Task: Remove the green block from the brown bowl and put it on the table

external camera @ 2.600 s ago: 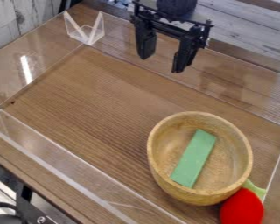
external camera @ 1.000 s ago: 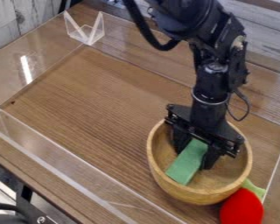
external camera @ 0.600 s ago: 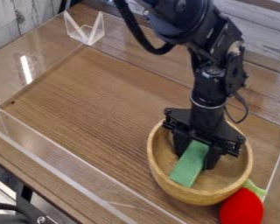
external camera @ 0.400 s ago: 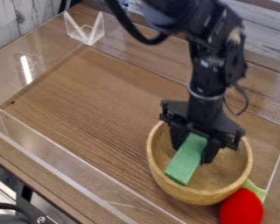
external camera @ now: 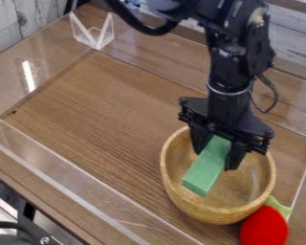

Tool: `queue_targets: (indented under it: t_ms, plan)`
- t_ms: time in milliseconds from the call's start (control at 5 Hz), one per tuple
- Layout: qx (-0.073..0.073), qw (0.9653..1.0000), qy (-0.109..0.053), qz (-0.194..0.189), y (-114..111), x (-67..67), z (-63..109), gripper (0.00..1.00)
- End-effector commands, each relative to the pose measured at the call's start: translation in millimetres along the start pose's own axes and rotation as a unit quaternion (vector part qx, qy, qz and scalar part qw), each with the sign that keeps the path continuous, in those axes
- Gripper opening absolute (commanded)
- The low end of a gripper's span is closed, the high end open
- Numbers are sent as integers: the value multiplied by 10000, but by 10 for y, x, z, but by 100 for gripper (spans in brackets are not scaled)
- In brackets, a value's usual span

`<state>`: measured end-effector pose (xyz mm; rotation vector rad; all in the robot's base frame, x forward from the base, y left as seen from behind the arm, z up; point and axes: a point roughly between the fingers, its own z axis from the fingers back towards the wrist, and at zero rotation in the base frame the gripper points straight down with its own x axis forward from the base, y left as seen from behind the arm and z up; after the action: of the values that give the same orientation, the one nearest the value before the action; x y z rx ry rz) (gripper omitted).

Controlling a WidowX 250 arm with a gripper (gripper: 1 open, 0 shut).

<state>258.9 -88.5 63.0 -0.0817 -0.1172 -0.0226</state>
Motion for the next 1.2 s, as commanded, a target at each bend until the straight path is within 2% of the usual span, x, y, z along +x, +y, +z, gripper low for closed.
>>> queue_targets:
  t_ms: [0, 200, 400, 800, 1000]
  plan:
    - [-129, 9997, -200, -90, 9, 128, 1, 0]
    - [-192, 9988, -161, -416, -74, 131, -118, 0]
    - [-186, 9972, -123, -712, -160, 124, -174, 0]
    - [-45, 9978, -75, -651, -132, 141, -166, 0]
    - [-15, 9983, -69, -573, -100, 111, -105, 0]
